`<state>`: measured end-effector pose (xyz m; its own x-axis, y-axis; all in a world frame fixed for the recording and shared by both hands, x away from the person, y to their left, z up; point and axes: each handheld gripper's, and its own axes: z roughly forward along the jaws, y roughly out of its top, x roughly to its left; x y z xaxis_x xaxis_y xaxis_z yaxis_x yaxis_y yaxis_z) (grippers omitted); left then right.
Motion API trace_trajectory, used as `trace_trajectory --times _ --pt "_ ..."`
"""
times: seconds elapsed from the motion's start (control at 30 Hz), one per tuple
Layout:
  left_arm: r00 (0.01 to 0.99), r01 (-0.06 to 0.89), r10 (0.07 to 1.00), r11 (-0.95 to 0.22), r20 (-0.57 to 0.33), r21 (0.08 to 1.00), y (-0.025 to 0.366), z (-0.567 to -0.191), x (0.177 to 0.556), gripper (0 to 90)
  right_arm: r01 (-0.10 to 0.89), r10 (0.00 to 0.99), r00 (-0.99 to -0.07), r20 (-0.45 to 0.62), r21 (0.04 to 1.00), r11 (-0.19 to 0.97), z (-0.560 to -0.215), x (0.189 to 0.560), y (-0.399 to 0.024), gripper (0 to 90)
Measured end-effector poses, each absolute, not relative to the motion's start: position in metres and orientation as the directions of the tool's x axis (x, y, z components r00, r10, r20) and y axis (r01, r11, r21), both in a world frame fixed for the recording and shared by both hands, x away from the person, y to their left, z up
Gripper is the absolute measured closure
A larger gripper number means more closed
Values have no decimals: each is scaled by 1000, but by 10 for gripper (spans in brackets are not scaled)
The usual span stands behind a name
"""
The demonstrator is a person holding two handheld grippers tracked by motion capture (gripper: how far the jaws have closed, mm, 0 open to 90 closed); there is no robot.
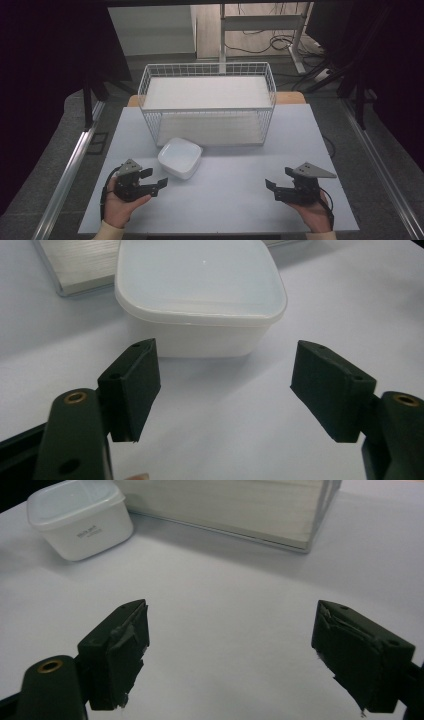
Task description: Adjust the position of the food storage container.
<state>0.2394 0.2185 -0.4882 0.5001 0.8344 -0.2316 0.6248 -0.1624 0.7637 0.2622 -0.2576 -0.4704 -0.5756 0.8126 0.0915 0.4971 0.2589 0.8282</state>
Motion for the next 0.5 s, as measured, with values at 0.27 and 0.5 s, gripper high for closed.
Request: trace_trajectory --times 0.27,0.5 --pt "483 635 841 -144 -245 759 220 -490 240 272 502 803 -589 88 819 278 -477 268 -254 154" --pt "490 629 839 -153 -236 762 222 -491 238 271 496 807 -582 104 831 251 -473 270 -256 162"
